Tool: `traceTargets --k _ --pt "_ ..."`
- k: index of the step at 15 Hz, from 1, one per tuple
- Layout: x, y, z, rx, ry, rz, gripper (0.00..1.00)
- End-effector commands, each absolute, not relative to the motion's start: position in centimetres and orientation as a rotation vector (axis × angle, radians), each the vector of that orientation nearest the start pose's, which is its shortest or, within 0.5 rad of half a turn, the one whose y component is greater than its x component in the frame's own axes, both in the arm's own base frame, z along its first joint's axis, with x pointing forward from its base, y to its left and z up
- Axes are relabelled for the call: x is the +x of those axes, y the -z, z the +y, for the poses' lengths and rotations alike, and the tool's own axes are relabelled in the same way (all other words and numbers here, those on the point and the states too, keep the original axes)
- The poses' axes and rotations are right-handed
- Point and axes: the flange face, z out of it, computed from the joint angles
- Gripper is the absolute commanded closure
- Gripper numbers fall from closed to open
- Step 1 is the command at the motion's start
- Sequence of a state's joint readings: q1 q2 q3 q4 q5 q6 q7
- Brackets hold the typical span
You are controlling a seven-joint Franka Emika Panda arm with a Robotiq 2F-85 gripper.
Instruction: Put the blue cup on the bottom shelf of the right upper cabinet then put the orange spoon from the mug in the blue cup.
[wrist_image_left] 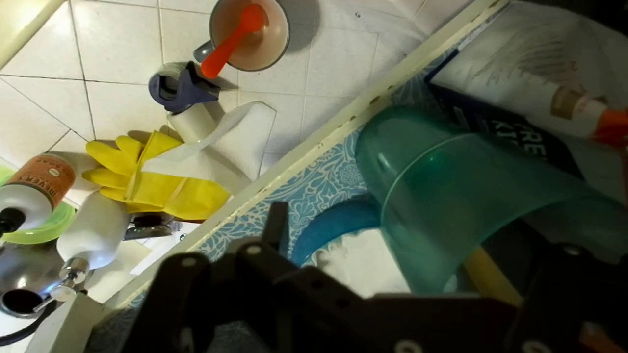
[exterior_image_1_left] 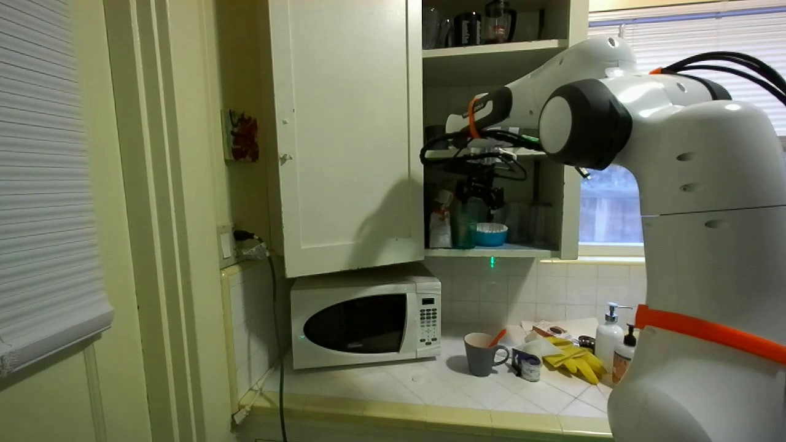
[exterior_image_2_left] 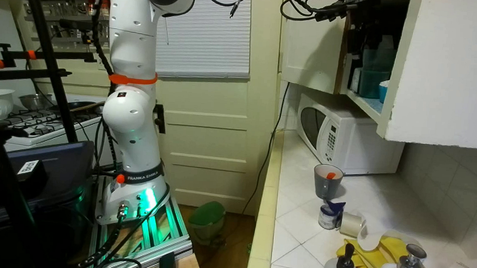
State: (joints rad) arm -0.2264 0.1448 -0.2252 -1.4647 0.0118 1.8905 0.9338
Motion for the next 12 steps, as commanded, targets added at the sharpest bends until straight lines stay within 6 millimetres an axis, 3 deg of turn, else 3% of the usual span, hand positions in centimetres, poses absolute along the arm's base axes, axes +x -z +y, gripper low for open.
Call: traceTargets --k 1,6,12 --pt "57.1 -63.3 -25.7 -2.401 0.539 1.908 0.0" --pt "57.2 -64.5 -24.8 -2.431 0.708 1.828 0.0" --pt "55.8 -65.2 -22.9 -2.461 0.738 1.803 0.0"
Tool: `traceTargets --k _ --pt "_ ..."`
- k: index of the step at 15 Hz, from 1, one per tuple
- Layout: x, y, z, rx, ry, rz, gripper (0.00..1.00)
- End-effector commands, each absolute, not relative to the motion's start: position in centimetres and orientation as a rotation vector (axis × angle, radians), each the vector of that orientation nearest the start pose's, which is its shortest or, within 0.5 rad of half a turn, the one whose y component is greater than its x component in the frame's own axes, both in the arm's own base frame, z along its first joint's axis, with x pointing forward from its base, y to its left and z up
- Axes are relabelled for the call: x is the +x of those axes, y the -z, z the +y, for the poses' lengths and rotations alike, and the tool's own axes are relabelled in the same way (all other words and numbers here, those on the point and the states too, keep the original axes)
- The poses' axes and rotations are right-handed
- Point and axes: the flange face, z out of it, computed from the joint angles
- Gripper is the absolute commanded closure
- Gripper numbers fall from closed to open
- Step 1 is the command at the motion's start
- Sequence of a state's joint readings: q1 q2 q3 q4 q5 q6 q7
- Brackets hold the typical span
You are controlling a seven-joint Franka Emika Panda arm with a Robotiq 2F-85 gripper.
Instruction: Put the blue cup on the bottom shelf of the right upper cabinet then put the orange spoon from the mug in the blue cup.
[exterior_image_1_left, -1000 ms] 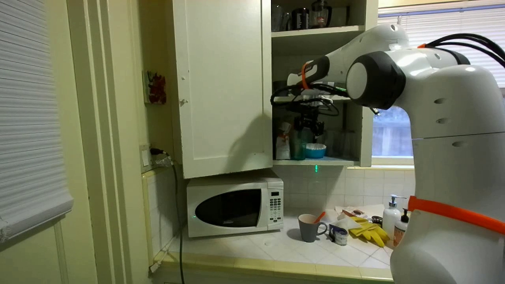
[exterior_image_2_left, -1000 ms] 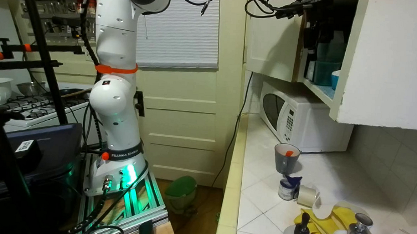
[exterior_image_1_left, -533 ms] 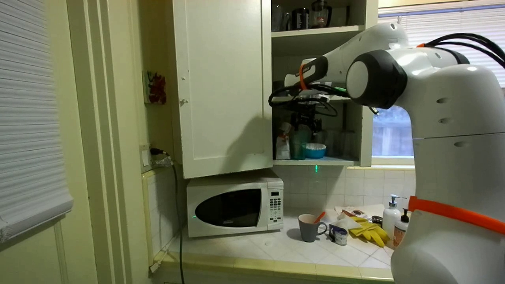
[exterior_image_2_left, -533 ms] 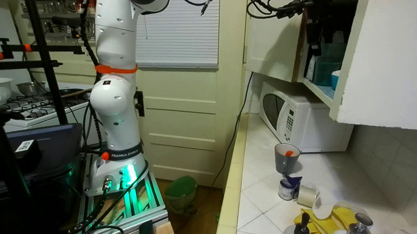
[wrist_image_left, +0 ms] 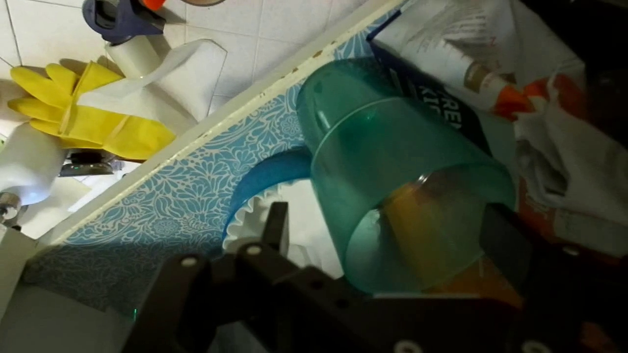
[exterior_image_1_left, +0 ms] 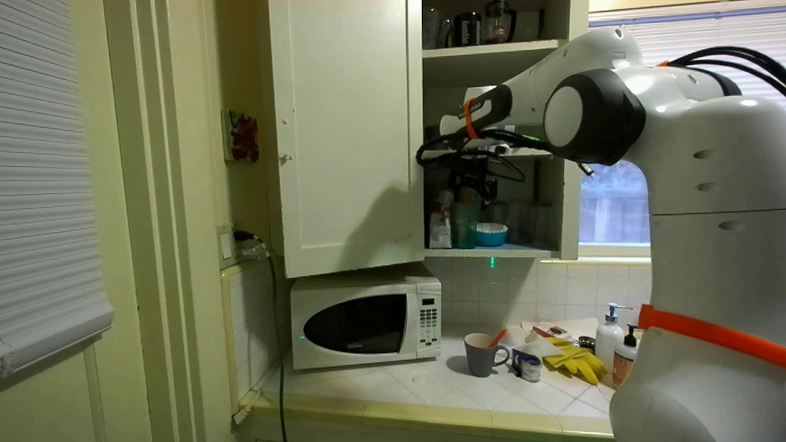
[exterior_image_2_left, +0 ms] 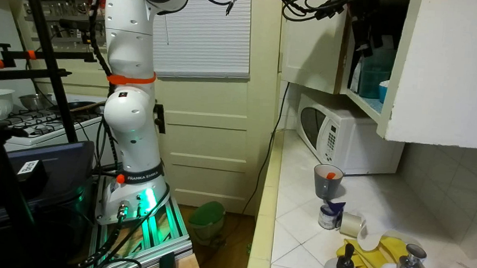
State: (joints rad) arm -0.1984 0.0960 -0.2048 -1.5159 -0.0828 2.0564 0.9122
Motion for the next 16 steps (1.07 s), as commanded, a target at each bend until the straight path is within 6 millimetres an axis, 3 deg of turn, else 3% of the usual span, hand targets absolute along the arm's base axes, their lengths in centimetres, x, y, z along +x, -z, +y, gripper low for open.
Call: traceTargets --k 1,9,14,16 --pt "55.3 -65.4 -22.5 -2.472 0.743 1.793 0.0" --pt "48.8 -66.6 -19.3 -2.463 0.807 1.664 0.0" --pt "44.3 -63.9 -19.5 -2.451 0.672 1.62 0.0" --pt "43.1 -62.3 -20.5 -2.45 0.618 1.594 0.0"
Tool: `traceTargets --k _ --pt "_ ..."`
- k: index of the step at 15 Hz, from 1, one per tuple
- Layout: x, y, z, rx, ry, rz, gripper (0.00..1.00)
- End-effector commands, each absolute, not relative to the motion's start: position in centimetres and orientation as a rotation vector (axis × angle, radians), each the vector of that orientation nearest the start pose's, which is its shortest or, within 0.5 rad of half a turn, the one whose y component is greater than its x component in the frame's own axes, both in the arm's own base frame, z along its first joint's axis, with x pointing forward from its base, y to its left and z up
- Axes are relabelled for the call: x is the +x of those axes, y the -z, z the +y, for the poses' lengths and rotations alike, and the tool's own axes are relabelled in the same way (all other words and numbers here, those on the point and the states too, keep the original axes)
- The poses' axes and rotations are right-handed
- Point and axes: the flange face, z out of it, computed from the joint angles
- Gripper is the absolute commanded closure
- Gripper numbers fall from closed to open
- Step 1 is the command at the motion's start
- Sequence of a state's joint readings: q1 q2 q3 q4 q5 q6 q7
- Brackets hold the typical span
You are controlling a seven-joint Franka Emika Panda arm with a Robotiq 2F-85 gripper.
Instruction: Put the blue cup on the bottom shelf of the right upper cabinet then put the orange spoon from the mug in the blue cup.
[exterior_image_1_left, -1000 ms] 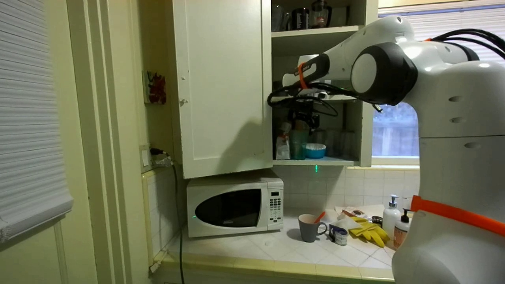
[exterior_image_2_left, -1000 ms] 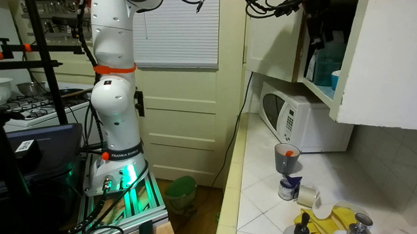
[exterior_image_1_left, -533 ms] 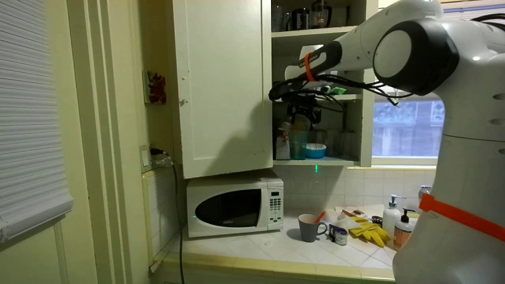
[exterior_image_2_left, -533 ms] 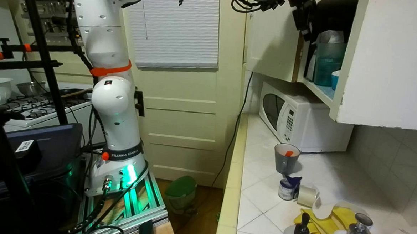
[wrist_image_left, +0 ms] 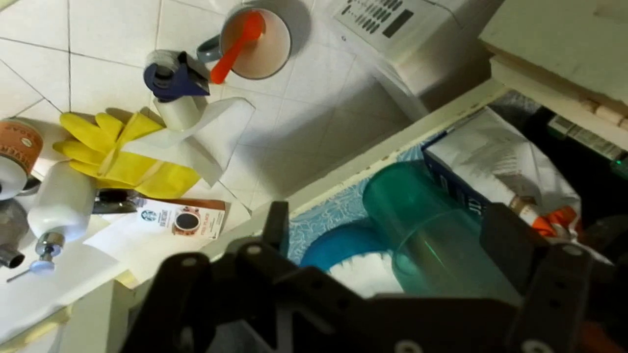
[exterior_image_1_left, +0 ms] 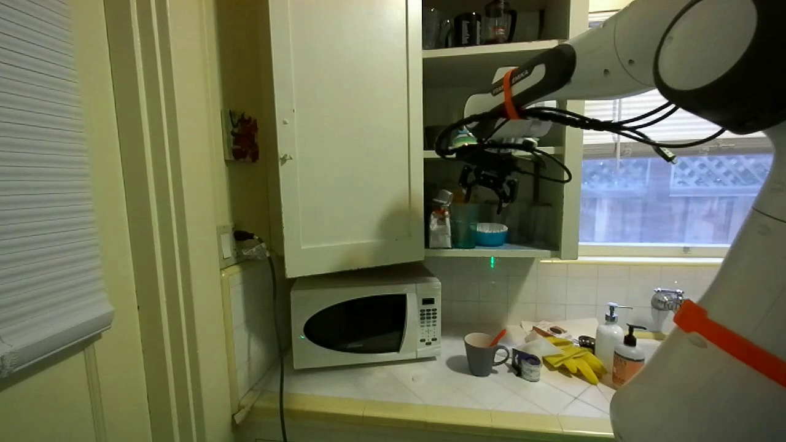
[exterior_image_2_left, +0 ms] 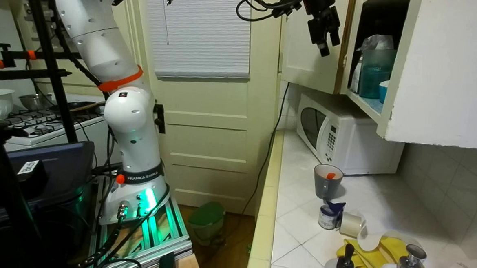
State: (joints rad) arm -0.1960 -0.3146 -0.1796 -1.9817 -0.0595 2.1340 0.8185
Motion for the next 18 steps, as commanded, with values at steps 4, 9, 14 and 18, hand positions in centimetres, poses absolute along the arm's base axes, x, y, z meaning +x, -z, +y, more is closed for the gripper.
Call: traceTargets --k 4,9,14,18 --pt "41.6 -58.4 -23.9 -2.418 0.536 1.617 0.0" --pt "41.0 -52.2 -27.6 -2.388 0.482 1.585 0.0" --pt "41.3 -49.3 -28.5 -2.395 0.416 1.547 0.0" --pt "41.9 -47.6 -28.7 -2.408 0.384 1.545 0.0"
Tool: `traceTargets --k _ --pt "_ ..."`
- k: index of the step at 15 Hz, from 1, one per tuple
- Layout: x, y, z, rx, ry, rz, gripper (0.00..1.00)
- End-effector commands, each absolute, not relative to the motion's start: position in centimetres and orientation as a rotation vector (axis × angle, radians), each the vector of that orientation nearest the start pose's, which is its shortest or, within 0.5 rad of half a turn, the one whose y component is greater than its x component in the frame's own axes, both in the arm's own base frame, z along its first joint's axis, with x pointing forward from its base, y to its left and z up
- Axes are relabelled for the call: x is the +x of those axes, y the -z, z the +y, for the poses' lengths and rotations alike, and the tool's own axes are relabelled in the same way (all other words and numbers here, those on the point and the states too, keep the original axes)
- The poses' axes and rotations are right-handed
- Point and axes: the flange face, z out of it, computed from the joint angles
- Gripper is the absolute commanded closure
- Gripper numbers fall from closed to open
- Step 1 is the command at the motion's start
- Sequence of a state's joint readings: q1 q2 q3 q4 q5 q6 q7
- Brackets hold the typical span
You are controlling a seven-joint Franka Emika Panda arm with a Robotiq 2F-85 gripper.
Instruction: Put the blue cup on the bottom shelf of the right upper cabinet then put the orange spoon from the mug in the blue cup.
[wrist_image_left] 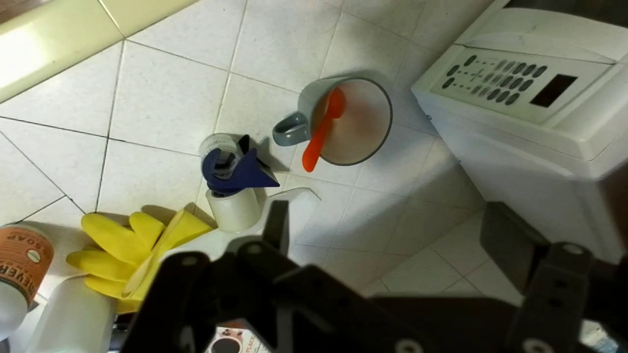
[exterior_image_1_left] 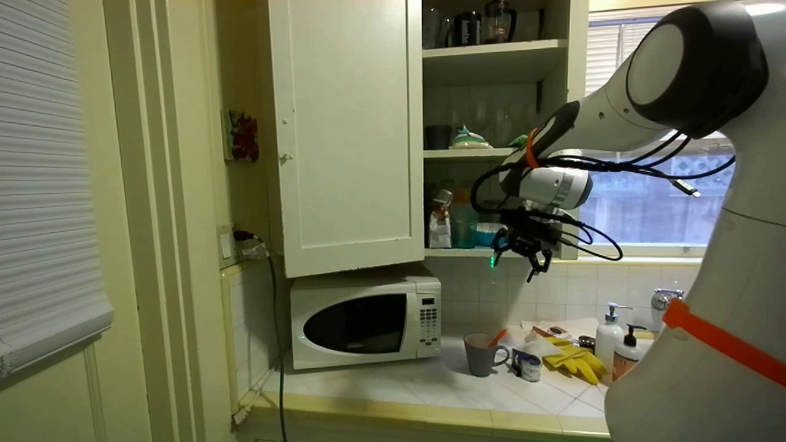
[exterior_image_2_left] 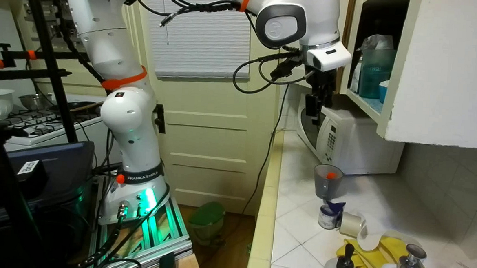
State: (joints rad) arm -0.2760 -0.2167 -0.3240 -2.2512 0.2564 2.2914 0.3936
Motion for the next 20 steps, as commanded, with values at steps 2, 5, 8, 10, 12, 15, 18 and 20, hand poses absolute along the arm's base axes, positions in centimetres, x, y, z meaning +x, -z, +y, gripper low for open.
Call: traceTargets --k 2,5,8,10,12,15,18,20 --pt "41.9 -47.7 -28.7 -2.408 0.387 1.545 0.0" --pt "43.1 -44.2 -30.2 -2.427 0.253 1.611 0.0" --pt "43.9 -41.3 -31.2 -2.445 0.193 1.641 0.0" --pt "44.3 -39.5 -31.9 -2.458 0.155 1.646 0.0" --pt "45.1 -37.7 -32.2 -2.475 0.116 1.641 0.0" --pt "46.1 -35.2 -32.7 -2.533 0.09 1.631 0.0" --pt "47.1 -33.2 -32.9 -2.566 0.062 1.598 0.0" --pt "47.4 -32.1 -33.0 -2.588 0.057 1.577 0.0"
